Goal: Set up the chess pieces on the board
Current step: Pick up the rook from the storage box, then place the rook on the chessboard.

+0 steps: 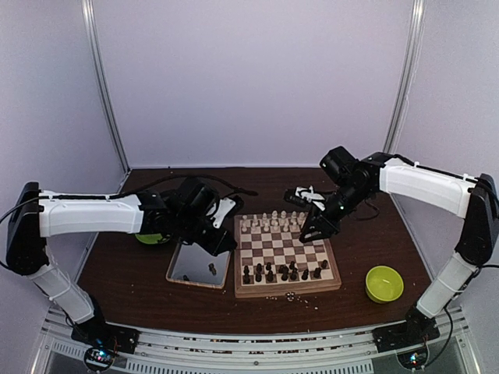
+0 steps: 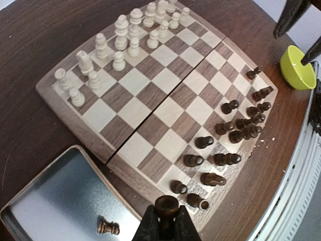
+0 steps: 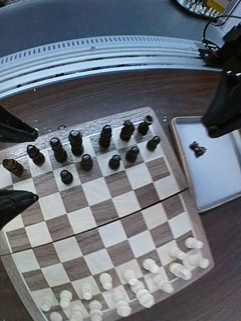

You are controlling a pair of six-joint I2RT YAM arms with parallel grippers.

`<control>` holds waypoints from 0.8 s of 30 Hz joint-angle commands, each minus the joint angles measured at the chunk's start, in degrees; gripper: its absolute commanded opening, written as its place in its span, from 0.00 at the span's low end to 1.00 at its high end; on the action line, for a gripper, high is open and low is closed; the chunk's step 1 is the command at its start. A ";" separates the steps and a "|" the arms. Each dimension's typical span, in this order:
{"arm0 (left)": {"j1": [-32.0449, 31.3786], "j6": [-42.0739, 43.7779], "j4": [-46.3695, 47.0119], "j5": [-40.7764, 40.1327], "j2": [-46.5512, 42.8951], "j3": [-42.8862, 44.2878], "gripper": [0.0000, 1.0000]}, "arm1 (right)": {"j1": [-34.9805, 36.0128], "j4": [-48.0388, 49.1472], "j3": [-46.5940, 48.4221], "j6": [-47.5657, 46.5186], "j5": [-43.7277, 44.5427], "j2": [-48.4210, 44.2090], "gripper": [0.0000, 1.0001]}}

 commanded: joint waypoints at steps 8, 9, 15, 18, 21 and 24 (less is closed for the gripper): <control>-1.12 8.35 18.99 6.60 9.42 4.51 0.00 | -0.12 -0.30 0.73 2.68 -2.28 -0.02 0.33; -1.12 9.93 20.26 6.40 10.02 4.24 0.00 | -0.16 0.16 -0.43 2.64 -1.66 -0.66 0.33; -1.12 17.45 28.85 6.68 12.03 -0.13 0.00 | -0.12 1.56 -3.53 2.13 1.96 -1.71 0.33; -1.06 19.46 33.16 7.76 13.30 -3.07 0.00 | -0.14 1.65 -3.34 2.83 2.57 -0.78 0.33; -1.04 21.15 35.22 10.11 15.87 -3.98 0.00 | -0.14 1.53 -3.10 3.19 3.26 -0.45 0.33; -1.04 21.90 35.84 11.37 18.35 -3.31 0.00 | -0.14 1.78 -3.25 3.37 4.58 -0.88 0.33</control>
